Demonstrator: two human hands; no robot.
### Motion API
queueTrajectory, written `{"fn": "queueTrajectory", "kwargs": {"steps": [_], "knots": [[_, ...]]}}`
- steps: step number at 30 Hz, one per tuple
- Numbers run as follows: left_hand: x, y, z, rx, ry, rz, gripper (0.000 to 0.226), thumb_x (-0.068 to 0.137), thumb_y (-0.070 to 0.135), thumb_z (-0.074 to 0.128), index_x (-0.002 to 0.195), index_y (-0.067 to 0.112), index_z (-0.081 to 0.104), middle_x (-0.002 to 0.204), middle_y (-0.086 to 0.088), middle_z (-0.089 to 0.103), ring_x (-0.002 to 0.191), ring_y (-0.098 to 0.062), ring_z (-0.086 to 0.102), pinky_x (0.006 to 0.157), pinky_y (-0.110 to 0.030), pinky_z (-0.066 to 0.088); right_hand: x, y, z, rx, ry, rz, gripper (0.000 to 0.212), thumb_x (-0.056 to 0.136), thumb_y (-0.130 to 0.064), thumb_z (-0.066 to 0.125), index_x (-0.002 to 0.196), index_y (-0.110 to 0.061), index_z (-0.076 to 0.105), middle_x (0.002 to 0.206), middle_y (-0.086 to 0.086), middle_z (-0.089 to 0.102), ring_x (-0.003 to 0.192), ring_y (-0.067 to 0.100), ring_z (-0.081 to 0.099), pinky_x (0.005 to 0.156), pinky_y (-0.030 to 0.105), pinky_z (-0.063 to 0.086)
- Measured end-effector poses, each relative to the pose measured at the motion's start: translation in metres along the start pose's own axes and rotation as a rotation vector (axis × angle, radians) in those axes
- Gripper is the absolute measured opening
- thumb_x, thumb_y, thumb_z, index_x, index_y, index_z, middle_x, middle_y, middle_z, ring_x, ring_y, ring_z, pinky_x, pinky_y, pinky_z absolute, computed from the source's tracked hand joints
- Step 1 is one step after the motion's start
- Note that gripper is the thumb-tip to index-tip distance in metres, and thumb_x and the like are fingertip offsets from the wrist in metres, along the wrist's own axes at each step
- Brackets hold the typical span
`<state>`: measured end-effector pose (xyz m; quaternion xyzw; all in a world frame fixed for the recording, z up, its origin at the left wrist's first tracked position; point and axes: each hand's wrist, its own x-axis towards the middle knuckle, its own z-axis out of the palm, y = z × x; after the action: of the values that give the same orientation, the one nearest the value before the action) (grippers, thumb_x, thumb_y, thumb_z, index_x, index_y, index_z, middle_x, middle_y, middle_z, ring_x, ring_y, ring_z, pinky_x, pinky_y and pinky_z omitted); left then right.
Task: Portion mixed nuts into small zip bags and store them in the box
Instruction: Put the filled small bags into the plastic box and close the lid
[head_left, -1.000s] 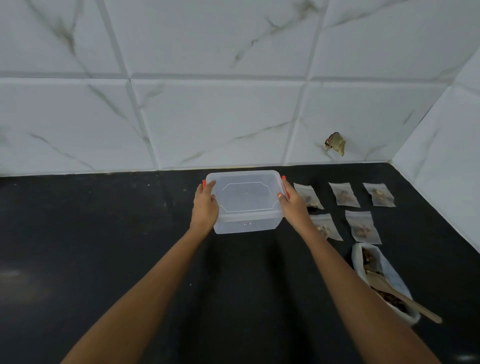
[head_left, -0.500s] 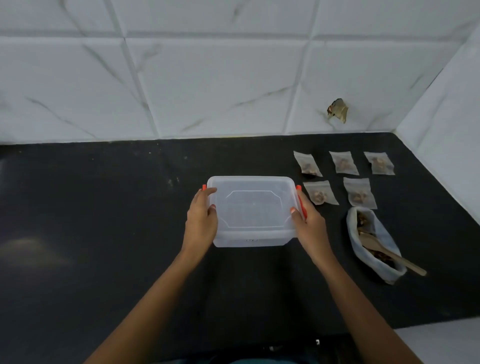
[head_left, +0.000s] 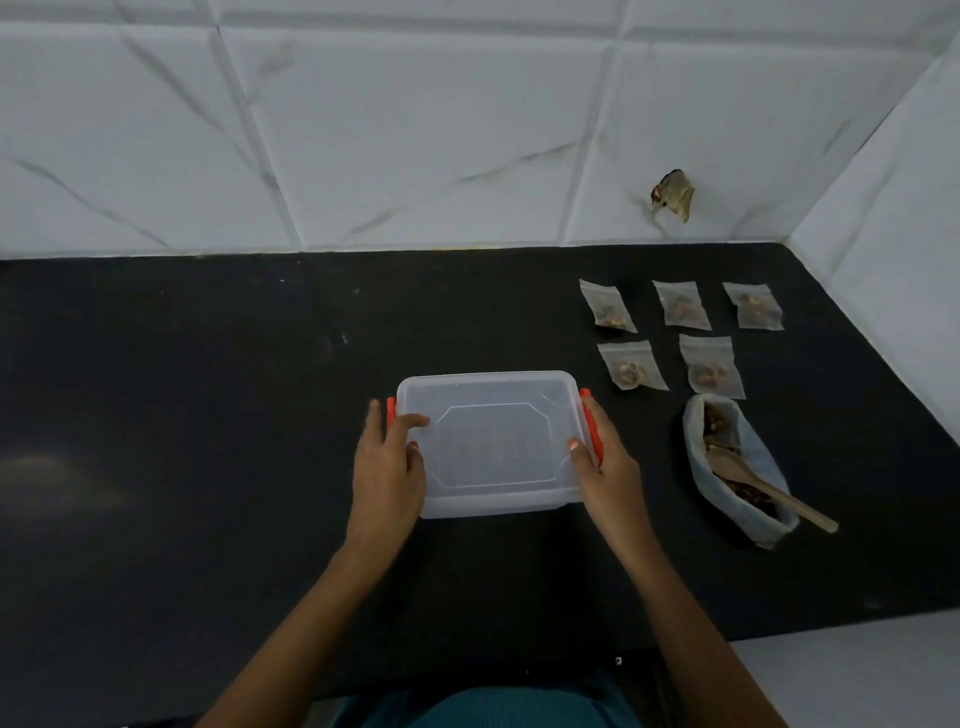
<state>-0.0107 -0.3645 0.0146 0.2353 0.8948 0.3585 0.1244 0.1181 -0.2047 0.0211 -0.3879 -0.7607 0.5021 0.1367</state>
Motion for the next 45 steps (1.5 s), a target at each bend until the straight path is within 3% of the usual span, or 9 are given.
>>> {"fn": "queueTrajectory", "kwargs": {"steps": [4, 14, 20, 24, 29, 32, 36, 41, 45], "knots": [[0.005, 0.021, 0.003, 0.309, 0.075, 0.088, 0.041, 0.095, 0.022, 0.047, 0.136, 0.023, 0.041, 0.157, -0.010, 0.000, 0.145, -0.027, -0.006, 0.111, -0.053, -0.008, 0.007, -0.003, -0.003, -0.073, -0.028, 0.053, 0.063, 0.096, -0.024, 0.045, 0.147, -0.031, 0.008, 0.151, 0.001, 0.026, 0.132, 0.022, 0.038, 0.104, 0.041, 0.039], [0.025, 0.065, 0.063, 0.647, -0.244, 0.255, 0.068, 0.093, 0.059, 0.015, 0.146, 0.028, -0.015, 0.156, -0.004, -0.019, 0.143, -0.027, -0.017, 0.105, -0.054, -0.018, 0.029, -0.009, -0.010, -0.096, 0.040, 0.106, 0.037, 0.098, -0.030, 0.041, 0.133, -0.018, 0.045, 0.105, -0.008, 0.056, 0.078, -0.003, 0.052, 0.059, 0.010, 0.037], [0.026, 0.064, 0.065, 0.660, -0.255, 0.250, 0.069, 0.092, 0.060, 0.013, 0.144, 0.029, -0.020, 0.154, -0.003, -0.023, 0.143, -0.028, -0.018, 0.107, -0.058, -0.014, 0.036, -0.004, -0.009, -0.278, 0.023, 0.092, 0.038, 0.100, -0.030, 0.033, 0.134, -0.017, 0.044, 0.112, 0.004, 0.061, 0.093, 0.012, 0.059, 0.077, 0.027, 0.049], [0.025, 0.064, 0.065, 0.660, -0.249, 0.259, 0.069, 0.092, 0.060, 0.013, 0.144, 0.029, -0.020, 0.155, -0.003, -0.022, 0.143, -0.028, -0.017, 0.108, -0.059, -0.012, 0.039, 0.001, -0.013, -0.131, 0.036, 0.130, 0.028, 0.100, -0.027, 0.034, 0.111, -0.014, 0.057, 0.092, 0.003, 0.062, 0.079, 0.012, 0.060, 0.060, 0.018, 0.041], [0.025, 0.063, 0.066, 0.678, -0.256, 0.263, 0.069, 0.089, 0.061, 0.007, 0.145, 0.028, -0.019, 0.155, -0.004, -0.021, 0.143, -0.028, -0.016, 0.108, -0.059, -0.012, 0.038, 0.013, -0.015, 0.034, 0.030, 0.268, 0.024, 0.098, -0.020, 0.038, 0.107, -0.011, 0.059, 0.101, 0.009, 0.064, 0.082, 0.013, 0.062, 0.069, 0.023, 0.047], [0.025, 0.067, 0.060, 0.592, -0.260, 0.261, 0.067, 0.091, 0.058, 0.012, 0.148, 0.029, -0.006, 0.157, -0.003, -0.014, 0.144, -0.026, -0.012, 0.110, -0.056, -0.011, 0.037, 0.007, -0.016, -0.092, 0.134, 0.205, 0.036, 0.097, -0.015, 0.041, 0.133, -0.015, 0.045, 0.123, 0.006, 0.056, 0.106, 0.015, 0.056, 0.084, 0.025, 0.043], [0.022, 0.062, 0.040, 0.177, -0.094, 0.265, 0.045, 0.098, 0.037, 0.034, 0.142, 0.025, 0.031, 0.156, 0.000, 0.015, 0.145, -0.016, 0.006, 0.116, -0.041, -0.003, 0.029, -0.016, -0.011, -0.312, 0.301, -0.101, 0.031, 0.095, -0.012, 0.044, 0.125, -0.013, 0.051, 0.123, 0.003, 0.056, 0.112, 0.013, 0.052, 0.089, 0.023, 0.040], [0.018, 0.029, 0.004, 0.031, 0.158, 0.154, 0.043, 0.096, 0.019, 0.046, 0.138, 0.013, 0.040, 0.150, -0.008, 0.032, 0.142, -0.021, 0.021, 0.114, -0.033, 0.009, 0.015, -0.049, 0.038, -0.443, 0.055, -0.361, 0.030, 0.096, -0.019, 0.044, 0.125, -0.016, 0.050, 0.126, 0.000, 0.052, 0.116, 0.009, 0.046, 0.097, 0.021, 0.035], [0.013, 0.009, -0.015, -0.113, 0.128, -0.093, 0.047, 0.098, 0.026, 0.043, 0.142, 0.014, 0.033, 0.137, -0.006, 0.048, 0.122, -0.020, 0.051, 0.099, -0.036, 0.044, 0.010, -0.055, 0.078, -0.695, -0.191, -0.362, 0.056, 0.098, -0.038, 0.036, 0.146, -0.018, 0.017, 0.155, 0.003, 0.013, 0.144, 0.018, 0.006, 0.115, 0.037, 0.004]]}}
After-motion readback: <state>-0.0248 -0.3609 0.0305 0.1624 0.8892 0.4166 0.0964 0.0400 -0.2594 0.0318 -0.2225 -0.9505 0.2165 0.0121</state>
